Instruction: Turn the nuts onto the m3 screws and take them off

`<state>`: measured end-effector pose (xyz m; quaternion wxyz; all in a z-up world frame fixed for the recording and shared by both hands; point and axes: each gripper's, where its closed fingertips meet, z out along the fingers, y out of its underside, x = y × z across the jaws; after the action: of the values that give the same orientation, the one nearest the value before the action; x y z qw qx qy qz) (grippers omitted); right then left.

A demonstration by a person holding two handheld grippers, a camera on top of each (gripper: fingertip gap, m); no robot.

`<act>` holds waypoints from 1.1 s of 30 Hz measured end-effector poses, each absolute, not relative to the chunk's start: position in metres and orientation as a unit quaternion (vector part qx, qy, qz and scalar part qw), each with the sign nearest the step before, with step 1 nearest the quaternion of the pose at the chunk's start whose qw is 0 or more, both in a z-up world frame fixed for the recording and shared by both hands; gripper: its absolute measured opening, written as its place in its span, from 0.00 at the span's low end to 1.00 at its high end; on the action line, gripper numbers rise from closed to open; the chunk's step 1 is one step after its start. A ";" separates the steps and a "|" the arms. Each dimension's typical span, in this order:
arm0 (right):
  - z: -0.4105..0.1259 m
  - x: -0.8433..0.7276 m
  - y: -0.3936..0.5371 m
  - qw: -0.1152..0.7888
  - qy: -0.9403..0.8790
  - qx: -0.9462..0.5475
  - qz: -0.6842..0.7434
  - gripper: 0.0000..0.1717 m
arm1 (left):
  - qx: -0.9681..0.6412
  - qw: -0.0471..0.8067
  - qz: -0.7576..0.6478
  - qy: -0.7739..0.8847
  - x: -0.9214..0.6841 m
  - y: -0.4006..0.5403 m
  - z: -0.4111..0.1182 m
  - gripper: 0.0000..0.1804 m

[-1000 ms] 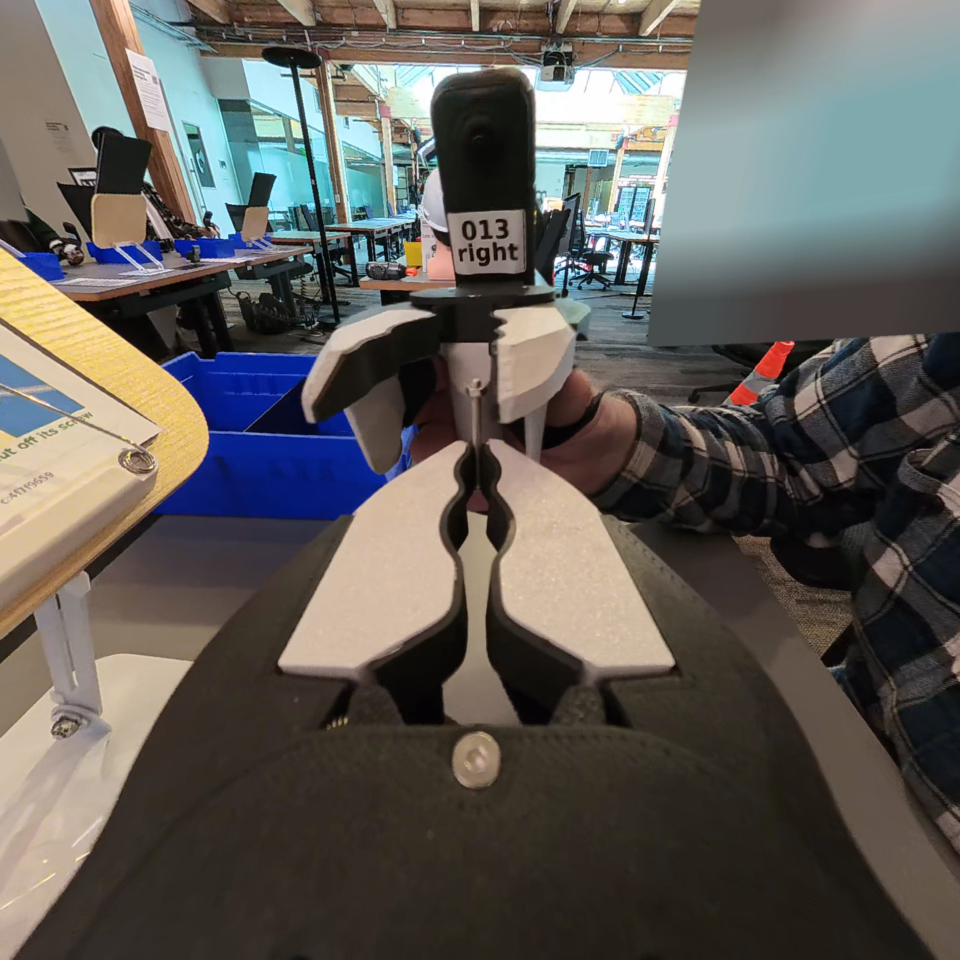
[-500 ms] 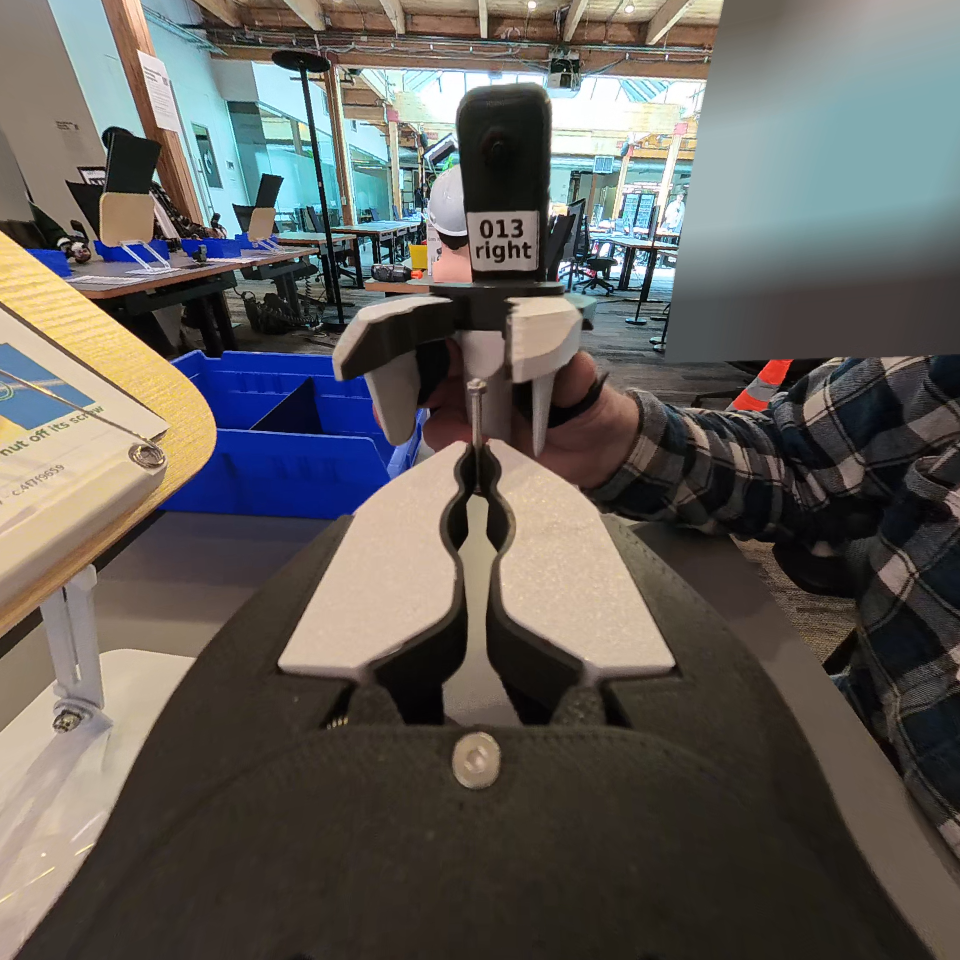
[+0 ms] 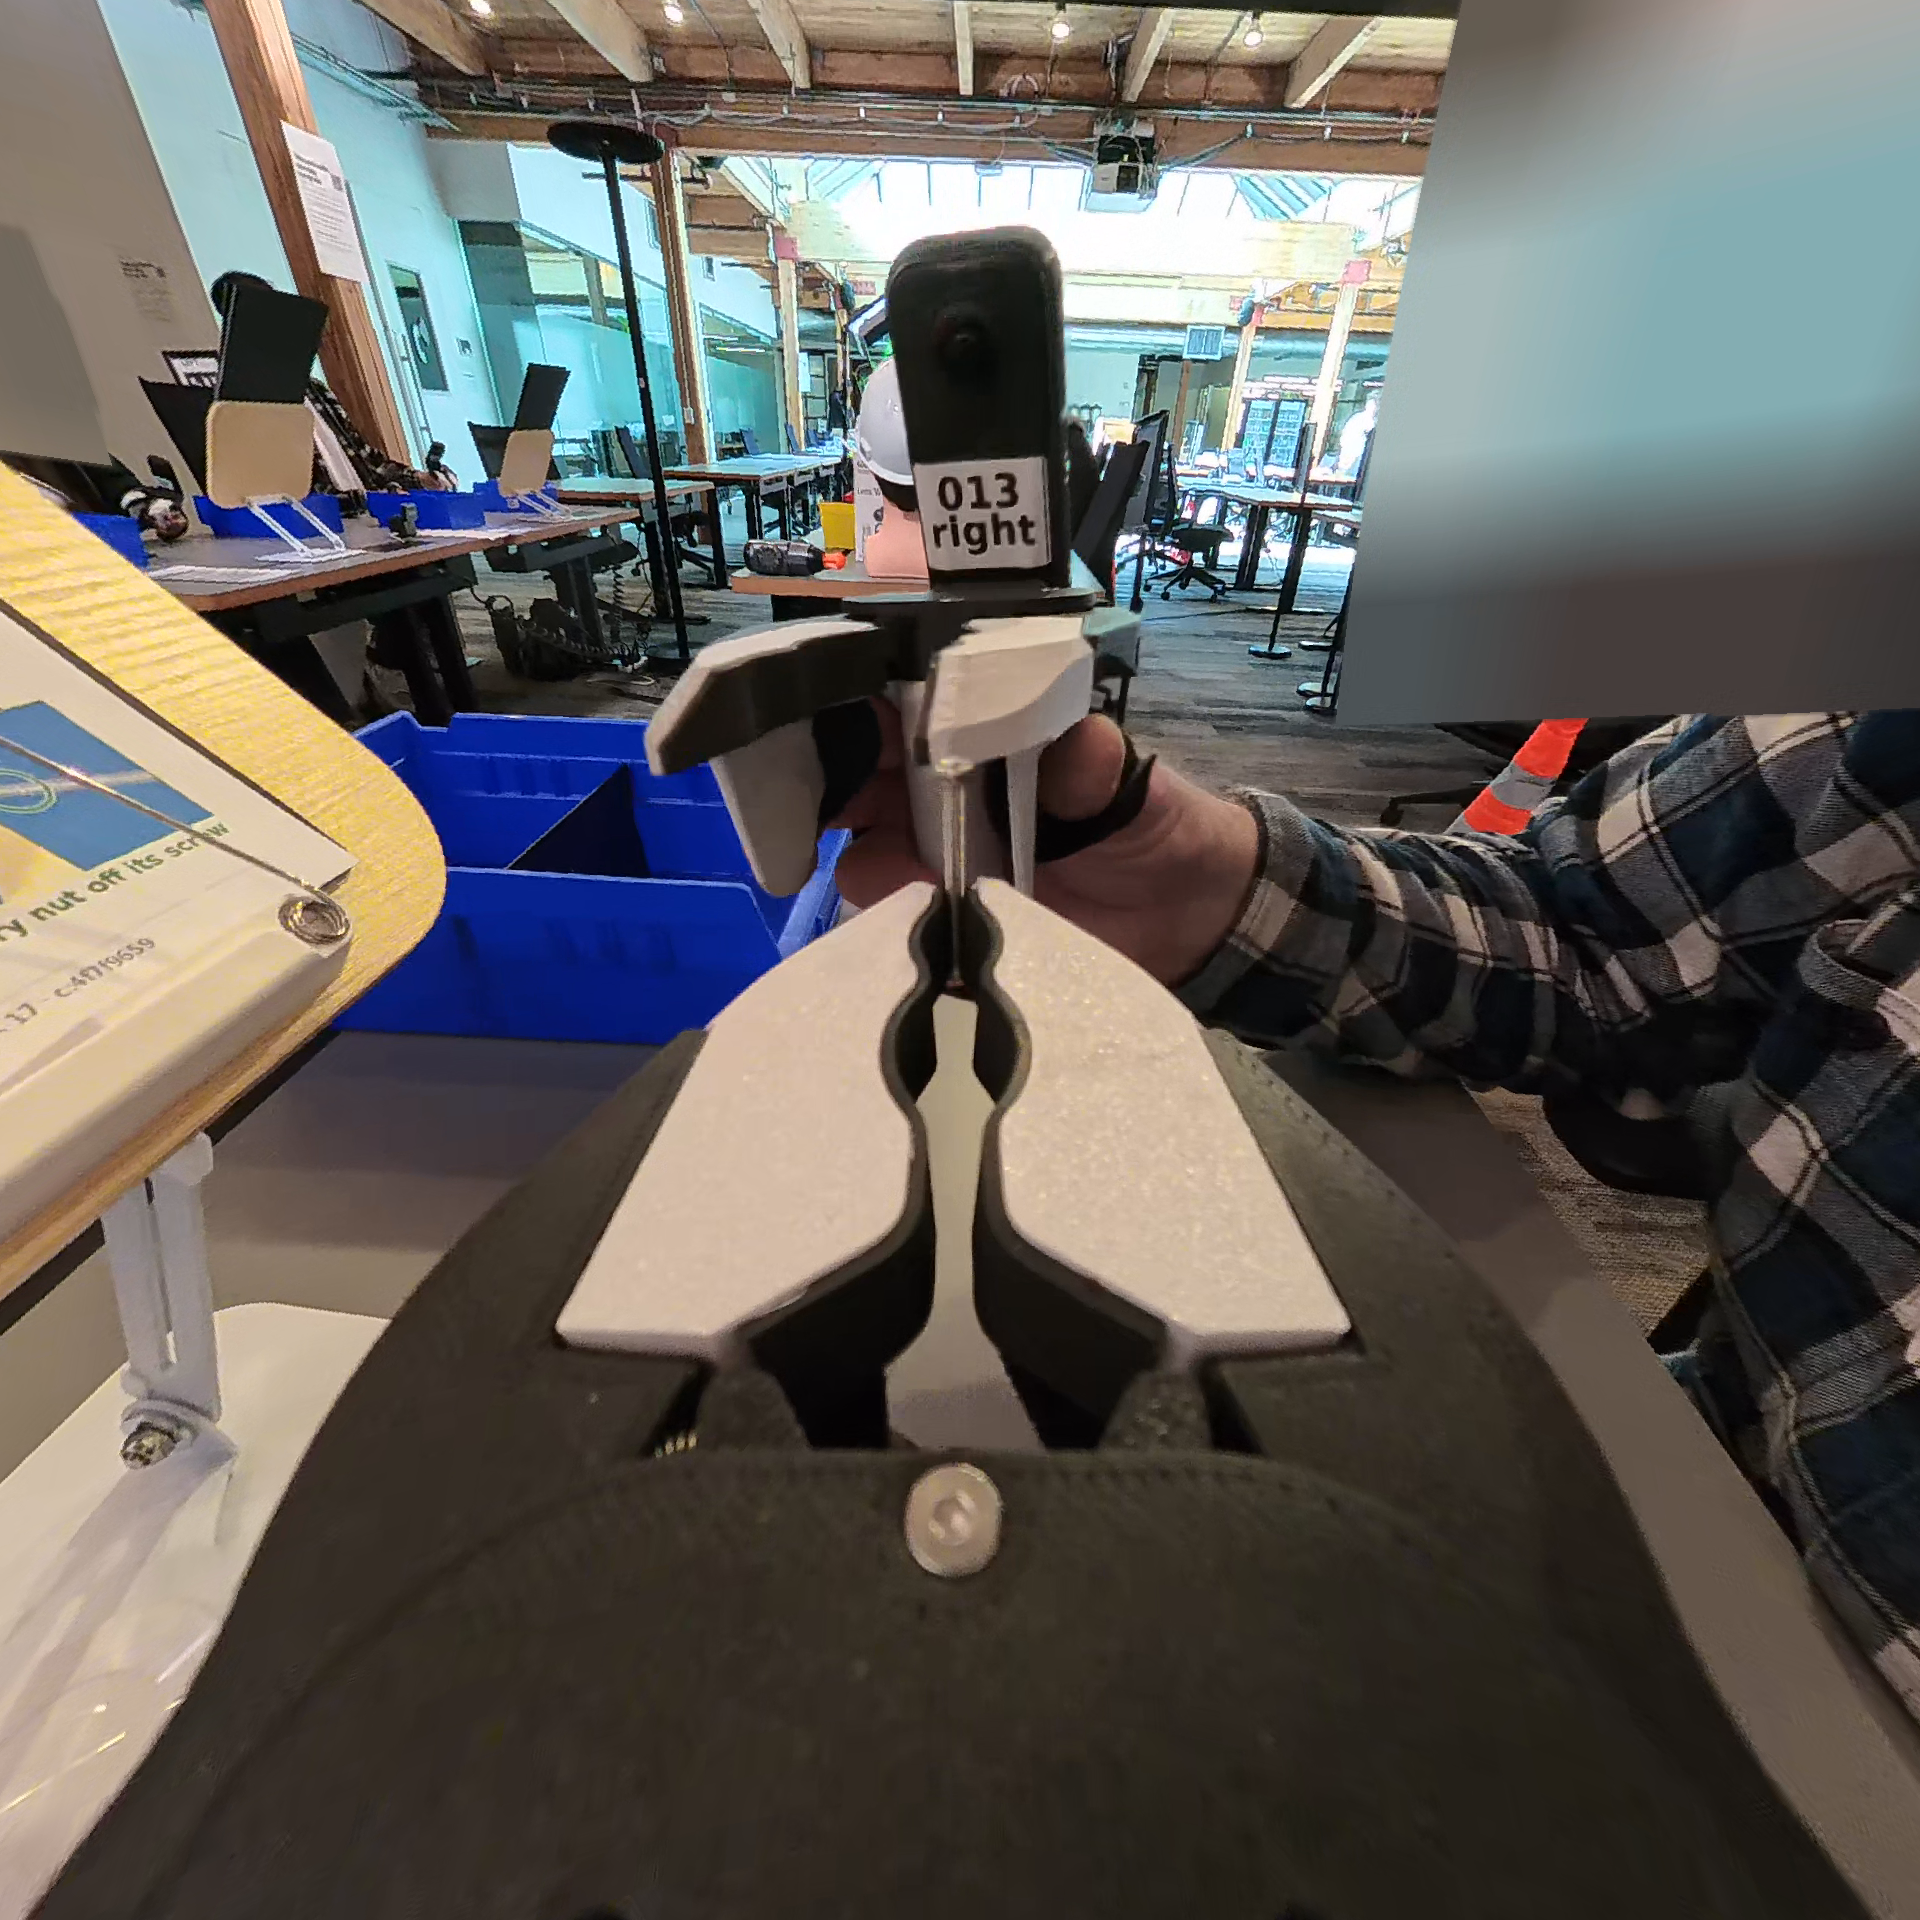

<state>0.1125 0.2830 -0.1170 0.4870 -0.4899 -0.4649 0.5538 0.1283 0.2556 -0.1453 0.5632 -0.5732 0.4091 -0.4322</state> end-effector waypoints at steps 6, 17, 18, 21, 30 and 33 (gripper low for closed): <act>-0.113 0.103 0.266 0.477 -0.489 -0.471 0.558 0.27 | -0.575 0.558 -0.434 0.411 0.133 0.255 -0.149 0.01; -0.115 0.106 0.271 0.477 -0.482 -0.478 0.558 0.26 | -0.574 0.560 -0.435 0.409 0.131 0.255 -0.148 0.01; -0.115 0.107 0.272 0.478 -0.482 -0.478 0.557 0.25 | -0.575 0.560 -0.434 0.410 0.131 0.255 -0.148 0.01; -0.113 0.108 0.269 0.477 -0.485 -0.476 0.558 0.25 | -0.576 0.560 -0.429 0.413 0.131 0.255 -0.149 0.01; -0.117 0.104 0.268 0.471 -0.492 -0.479 0.554 0.25 | -0.577 0.559 -0.426 0.415 0.134 0.255 -0.150 0.01; -0.116 0.107 0.270 0.473 -0.491 -0.480 0.552 0.25 | -0.577 0.560 -0.428 0.413 0.133 0.255 -0.150 0.01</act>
<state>0.1067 0.2699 -0.1164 0.4734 -0.4798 -0.4907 0.5522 0.1329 0.2553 -0.1498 0.5597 -0.5771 0.4134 -0.4276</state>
